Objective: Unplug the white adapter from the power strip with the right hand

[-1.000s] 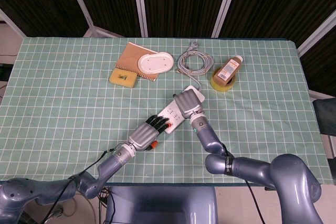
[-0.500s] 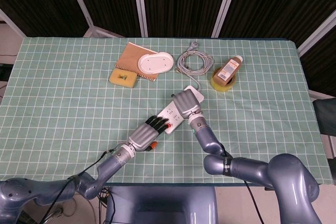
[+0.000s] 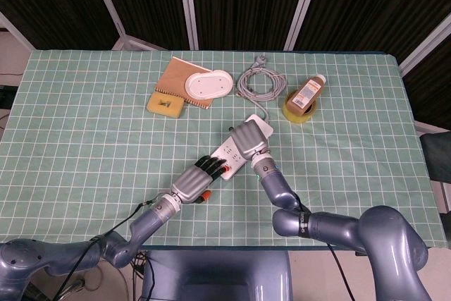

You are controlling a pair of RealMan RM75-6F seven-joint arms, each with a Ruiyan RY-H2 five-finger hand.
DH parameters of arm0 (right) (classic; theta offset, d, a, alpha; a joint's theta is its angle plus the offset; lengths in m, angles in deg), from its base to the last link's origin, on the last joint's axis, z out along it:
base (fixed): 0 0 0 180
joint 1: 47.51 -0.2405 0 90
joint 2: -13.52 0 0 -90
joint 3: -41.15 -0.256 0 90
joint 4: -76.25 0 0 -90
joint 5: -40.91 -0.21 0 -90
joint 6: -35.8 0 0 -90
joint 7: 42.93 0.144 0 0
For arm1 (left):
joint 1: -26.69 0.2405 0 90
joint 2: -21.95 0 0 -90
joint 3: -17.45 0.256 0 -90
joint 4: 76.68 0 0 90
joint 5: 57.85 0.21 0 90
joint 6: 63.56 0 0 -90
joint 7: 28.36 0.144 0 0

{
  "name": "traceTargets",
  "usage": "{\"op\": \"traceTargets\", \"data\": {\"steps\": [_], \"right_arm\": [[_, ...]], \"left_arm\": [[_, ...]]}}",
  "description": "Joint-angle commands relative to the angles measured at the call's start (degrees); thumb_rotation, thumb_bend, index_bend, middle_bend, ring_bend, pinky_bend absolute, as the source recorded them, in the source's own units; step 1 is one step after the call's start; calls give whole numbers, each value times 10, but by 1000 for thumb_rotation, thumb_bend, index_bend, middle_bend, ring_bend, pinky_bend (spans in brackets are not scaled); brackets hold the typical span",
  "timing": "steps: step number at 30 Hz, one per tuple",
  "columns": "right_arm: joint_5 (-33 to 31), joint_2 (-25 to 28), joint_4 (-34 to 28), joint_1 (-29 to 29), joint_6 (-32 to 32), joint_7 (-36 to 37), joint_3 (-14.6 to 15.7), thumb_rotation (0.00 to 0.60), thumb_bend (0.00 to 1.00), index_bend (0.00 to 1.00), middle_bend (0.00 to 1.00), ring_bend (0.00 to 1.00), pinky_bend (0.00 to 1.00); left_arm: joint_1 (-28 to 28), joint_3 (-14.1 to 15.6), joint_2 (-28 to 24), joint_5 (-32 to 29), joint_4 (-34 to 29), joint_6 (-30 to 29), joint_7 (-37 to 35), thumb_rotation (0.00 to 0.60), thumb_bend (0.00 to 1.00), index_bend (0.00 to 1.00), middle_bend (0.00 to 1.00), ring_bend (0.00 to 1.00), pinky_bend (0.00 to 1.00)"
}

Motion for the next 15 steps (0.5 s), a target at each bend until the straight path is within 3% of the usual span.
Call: {"op": "traceTargets", "data": {"steps": [1, 15], "right_arm": [[-6, -10, 9, -10, 4, -10, -3, 600, 761, 787, 543, 521, 567], [-10, -29, 22, -22, -7, -29, -4, 600, 761, 787, 543, 521, 567]], "left_arm": [[-1, 2, 2, 2, 2, 1, -3, 600, 399, 119, 74, 29, 150], [1, 5, -1, 10, 9, -2, -15, 600, 399, 119, 74, 29, 150]]}}
